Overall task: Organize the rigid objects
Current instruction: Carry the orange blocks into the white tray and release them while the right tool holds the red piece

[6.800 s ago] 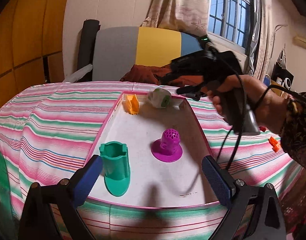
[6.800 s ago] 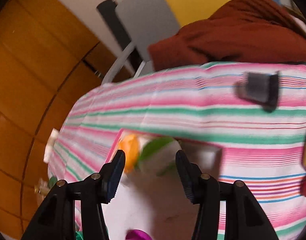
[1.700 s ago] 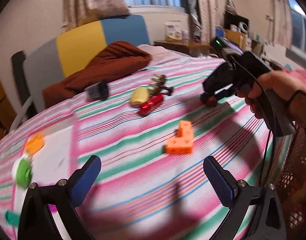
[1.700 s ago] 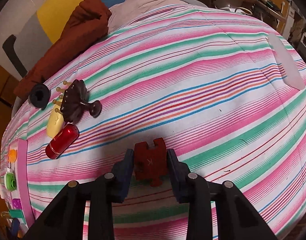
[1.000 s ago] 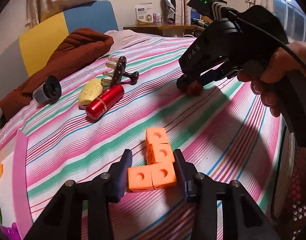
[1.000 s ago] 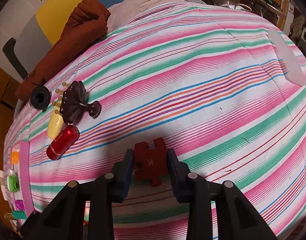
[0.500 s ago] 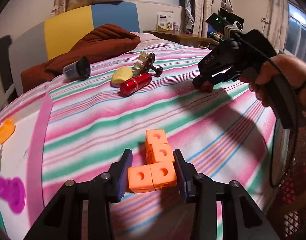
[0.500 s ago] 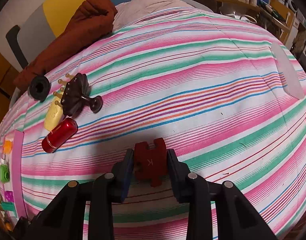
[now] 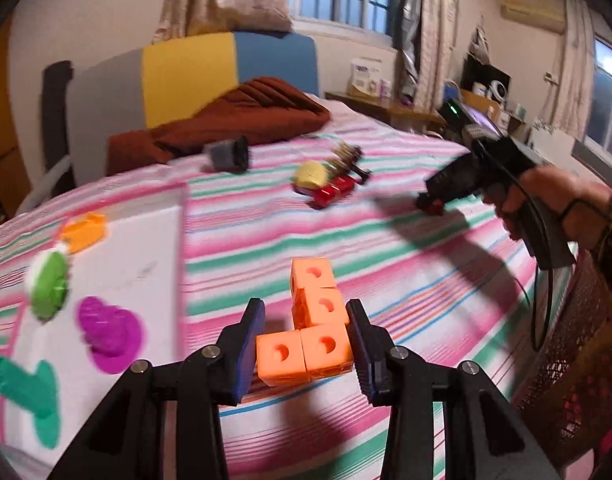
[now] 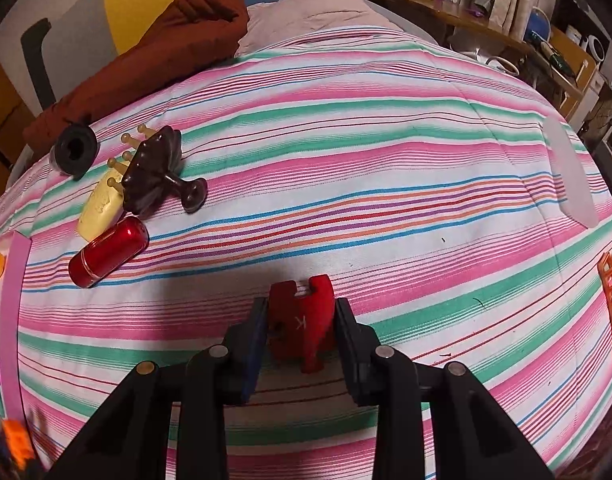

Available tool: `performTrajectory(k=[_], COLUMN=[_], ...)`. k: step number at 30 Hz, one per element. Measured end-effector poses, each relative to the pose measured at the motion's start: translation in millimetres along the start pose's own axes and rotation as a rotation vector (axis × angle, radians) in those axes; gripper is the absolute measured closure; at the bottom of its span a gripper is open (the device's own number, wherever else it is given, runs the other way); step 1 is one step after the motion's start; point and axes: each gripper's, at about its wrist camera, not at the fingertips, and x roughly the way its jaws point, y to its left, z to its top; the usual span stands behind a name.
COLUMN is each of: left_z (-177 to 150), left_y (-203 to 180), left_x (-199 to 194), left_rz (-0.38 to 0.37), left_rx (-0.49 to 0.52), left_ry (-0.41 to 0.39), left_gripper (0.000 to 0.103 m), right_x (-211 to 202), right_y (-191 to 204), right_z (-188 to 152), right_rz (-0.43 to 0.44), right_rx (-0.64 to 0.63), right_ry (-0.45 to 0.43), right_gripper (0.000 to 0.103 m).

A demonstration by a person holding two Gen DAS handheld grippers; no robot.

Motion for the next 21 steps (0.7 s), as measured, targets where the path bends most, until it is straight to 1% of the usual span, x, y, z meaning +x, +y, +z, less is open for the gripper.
performTrajectory(k=[5, 9, 13, 17, 21], left_z=[2, 0, -2, -5, -4], left_y=[35, 67, 105, 132, 147], left_x=[-21, -35, -38, -32, -16], left_rz=[0.073, 0.161, 0.236, 0.291, 0.316], left_rx=[-0.07, -0.12, -0.209, -0.26, -0.276], left_ry=[-0.046, -0.078, -0.076, -0.04, 0.042], left_gripper=[0.061, 0.061, 0.061, 0.061, 0.061], right_x=[-3, -14, -27, -42, -51], right_y=[-2, -5, -6, 6, 32], right_z=[1, 2, 1, -4, -8], right_rz=[-0.012, -0.004, 0.025, 0.087, 0.115], right_rx=[0.003, 0.029, 0.064, 0.075, 0.012], right_ry=[-0.017, -0.069, -0.126, -0.181, -0.223], right_gripper=[0.071, 0.071, 0.071, 0.071, 0.071])
